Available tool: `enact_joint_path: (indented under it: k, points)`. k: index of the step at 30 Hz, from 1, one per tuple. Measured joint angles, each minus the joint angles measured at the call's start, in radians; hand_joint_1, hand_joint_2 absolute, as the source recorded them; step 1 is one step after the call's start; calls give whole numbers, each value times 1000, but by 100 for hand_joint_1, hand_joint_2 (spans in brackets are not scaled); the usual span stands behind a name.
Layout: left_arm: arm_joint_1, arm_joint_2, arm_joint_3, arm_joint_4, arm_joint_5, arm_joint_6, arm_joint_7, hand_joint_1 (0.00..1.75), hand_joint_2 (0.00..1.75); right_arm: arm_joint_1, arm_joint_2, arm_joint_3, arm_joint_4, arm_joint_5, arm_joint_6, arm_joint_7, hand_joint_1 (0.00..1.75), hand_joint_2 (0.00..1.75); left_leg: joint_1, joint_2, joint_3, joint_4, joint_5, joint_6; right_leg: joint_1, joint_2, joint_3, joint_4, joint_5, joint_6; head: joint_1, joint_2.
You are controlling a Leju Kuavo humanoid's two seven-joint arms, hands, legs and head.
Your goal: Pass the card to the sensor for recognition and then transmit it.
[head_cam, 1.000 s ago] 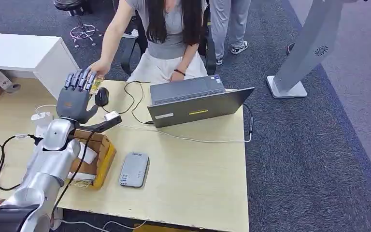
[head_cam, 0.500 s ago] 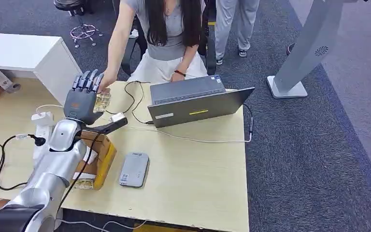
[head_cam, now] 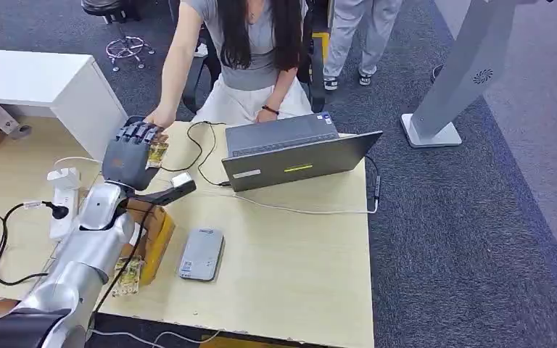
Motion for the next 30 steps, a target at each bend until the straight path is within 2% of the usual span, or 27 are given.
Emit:
enact_joint_path:
  k: [30]
  points:
    - [10,-27,-13,10,19,-31,-22,175,175,-1,-6,9,-5,2,0,3,0,175,0,0,0,0,0,0,0,0,0,0,0,0,0,0]
